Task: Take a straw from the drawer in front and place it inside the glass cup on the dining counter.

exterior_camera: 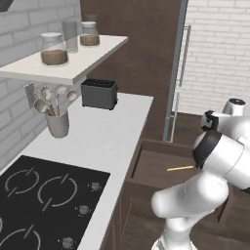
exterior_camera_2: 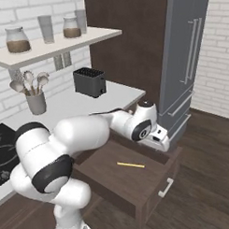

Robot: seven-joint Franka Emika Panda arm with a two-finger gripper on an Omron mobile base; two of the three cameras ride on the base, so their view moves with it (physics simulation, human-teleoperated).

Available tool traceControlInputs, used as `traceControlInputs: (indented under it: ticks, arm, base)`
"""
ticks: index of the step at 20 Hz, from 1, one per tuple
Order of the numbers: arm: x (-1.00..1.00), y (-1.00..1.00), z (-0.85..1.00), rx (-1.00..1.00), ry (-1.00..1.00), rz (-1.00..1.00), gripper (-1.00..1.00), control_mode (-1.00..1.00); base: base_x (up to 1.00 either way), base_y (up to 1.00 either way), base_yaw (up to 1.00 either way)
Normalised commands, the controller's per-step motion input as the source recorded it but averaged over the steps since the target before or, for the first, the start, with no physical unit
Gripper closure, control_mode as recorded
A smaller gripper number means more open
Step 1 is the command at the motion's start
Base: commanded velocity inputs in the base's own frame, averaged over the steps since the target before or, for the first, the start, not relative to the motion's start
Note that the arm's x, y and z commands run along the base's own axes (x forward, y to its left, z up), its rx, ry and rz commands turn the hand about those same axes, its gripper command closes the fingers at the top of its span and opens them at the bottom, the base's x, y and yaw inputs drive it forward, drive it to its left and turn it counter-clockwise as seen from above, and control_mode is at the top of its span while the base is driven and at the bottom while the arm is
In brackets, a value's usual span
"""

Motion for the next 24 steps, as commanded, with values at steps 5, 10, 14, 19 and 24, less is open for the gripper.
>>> traceControlInputs:
  ticks: [5, 10, 14, 19, 24]
  arm:
    - [0.26, 0.40, -0.03, 0.00, 0.00, -0.52, -1.00, -1.00]
    - [0.01, 0.00, -0.17, 0.06, 0.06, -0.58, -1.00, -1.00]
    - [0.10, 0.00, -0.17, 0.16, 0.02, -0.53, -1.00, -1.00]
    - [0.09, 0.00, -0.08, 0.19, 0.00, -0.37, -1.00, -1.00]
    - [0.22, 0.01, -0.04, 0.03, -0.02, -0.07, -1.00, -1.00]
  base:
    - [0.00, 0.00, 0.00]
    - [0.00, 0.00, 0.00]
    - [0.00, 0.00, 0.00]
    - [0.00, 0.00, 0.00]
    - [0.00, 0.00, 0.00]
